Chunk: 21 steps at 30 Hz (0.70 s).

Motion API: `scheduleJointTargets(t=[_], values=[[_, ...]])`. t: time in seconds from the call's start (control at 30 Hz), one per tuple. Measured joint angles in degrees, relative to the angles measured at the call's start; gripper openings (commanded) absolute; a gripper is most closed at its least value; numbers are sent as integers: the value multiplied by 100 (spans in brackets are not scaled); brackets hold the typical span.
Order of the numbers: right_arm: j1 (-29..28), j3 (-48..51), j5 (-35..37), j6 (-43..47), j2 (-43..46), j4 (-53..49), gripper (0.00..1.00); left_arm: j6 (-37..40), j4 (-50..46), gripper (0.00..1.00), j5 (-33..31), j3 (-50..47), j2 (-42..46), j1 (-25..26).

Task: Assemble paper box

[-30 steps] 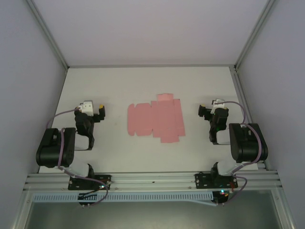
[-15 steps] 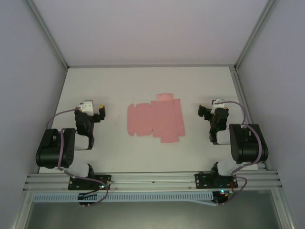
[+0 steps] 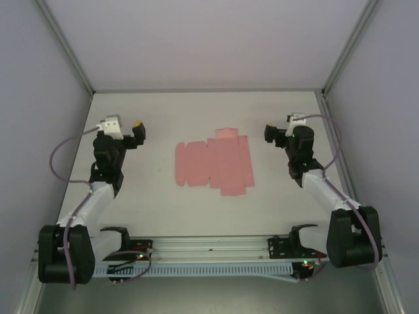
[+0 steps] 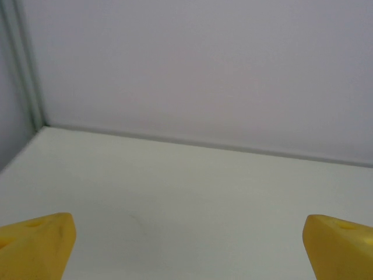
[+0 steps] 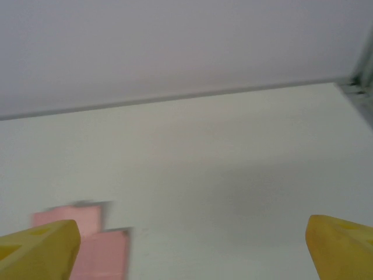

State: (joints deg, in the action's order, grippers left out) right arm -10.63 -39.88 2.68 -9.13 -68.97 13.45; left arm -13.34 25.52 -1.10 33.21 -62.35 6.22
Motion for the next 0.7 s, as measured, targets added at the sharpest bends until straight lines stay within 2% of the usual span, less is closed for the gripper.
scheduleJointTargets(t=[0.1,0.2,0.37,0.47,0.7], values=[[-457,-492,-238,-531,-17,-785,92,-531,-710,100,323,278,-11,304],[-835,-813,-450,-997,-262,-1357,81,-933,-1366,100,595,420,-286,636],[-1182,-1320,-592,-1506,-1252,-2164,52,-1255,-2210,100,997,713,-1156,1051],[-1198,-1475,-621,-1698,-1832,-2428,43,-1377,-2476,100,1311,859,-1606,1185],[-1200,-1591,-835,-1991,-2811,-2625,32,-1508,-2813,100,1823,1213,-2457,1266]])
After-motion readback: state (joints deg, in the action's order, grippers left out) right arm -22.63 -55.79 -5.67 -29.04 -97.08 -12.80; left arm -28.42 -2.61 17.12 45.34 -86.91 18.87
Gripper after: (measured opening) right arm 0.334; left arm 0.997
